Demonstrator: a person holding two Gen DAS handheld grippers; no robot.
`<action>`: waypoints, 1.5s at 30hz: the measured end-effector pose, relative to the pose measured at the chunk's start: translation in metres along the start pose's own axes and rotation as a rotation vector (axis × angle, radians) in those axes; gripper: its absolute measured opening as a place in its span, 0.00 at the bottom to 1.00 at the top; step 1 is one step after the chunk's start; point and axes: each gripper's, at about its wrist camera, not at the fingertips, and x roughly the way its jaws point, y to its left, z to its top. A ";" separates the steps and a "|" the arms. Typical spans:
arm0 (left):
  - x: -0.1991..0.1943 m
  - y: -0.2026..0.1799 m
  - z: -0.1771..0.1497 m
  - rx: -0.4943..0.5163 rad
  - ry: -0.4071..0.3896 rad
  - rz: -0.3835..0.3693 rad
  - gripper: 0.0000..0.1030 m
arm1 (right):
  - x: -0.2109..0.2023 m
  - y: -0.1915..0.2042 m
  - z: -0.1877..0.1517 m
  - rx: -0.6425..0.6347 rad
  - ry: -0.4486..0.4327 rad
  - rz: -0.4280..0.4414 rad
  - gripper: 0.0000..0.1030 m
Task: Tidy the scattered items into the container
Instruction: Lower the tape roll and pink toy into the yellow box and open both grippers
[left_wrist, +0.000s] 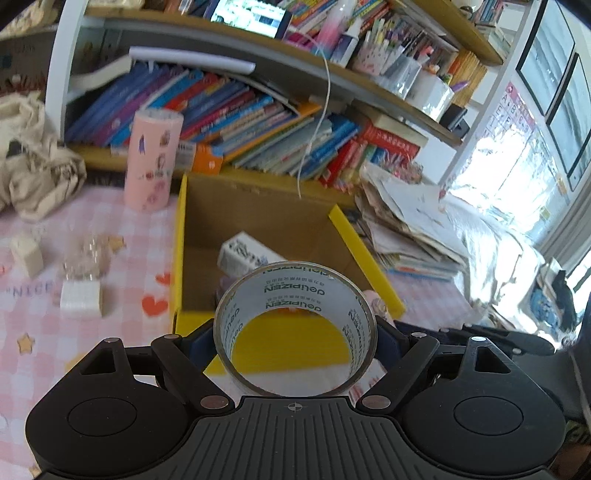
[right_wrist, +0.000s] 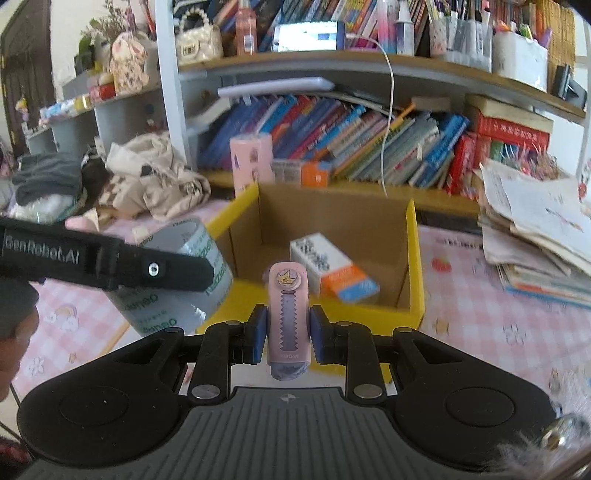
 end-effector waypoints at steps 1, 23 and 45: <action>0.002 -0.001 0.004 0.007 -0.010 0.009 0.83 | 0.003 -0.004 0.004 -0.005 -0.004 0.003 0.23; 0.104 -0.001 0.046 0.143 0.090 0.224 0.83 | 0.134 -0.069 0.067 -0.077 0.170 0.076 0.23; 0.151 -0.014 0.032 0.363 0.242 0.330 0.84 | 0.215 -0.044 0.087 -0.267 0.326 0.193 0.22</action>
